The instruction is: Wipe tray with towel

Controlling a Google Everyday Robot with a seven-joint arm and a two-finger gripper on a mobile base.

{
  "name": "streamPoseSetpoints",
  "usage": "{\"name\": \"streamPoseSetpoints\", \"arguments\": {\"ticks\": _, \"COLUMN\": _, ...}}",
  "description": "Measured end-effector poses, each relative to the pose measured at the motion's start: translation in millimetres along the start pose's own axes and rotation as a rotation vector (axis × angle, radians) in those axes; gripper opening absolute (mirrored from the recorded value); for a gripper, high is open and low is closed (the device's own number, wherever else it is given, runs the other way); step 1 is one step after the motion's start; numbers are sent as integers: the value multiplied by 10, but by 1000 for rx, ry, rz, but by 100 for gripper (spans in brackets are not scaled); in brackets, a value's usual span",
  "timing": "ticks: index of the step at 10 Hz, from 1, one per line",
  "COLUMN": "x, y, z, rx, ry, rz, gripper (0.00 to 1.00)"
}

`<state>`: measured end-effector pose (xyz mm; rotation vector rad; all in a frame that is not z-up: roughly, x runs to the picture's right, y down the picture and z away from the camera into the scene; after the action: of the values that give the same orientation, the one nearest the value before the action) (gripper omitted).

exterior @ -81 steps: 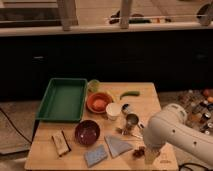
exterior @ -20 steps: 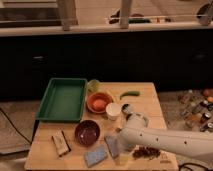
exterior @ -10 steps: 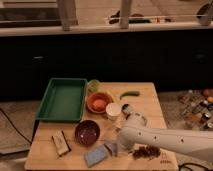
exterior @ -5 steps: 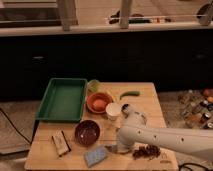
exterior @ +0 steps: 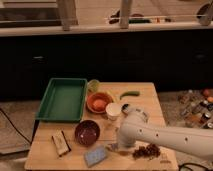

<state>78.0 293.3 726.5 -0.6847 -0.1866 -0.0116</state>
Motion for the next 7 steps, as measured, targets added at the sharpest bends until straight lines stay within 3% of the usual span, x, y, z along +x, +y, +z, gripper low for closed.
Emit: {"name": "streamPoseSetpoints", "arguments": {"ticks": 7, "x": -177, "y": -122, "z": -604, "rx": 43, "ry": 6, "rz": -115, "gripper": 0}}
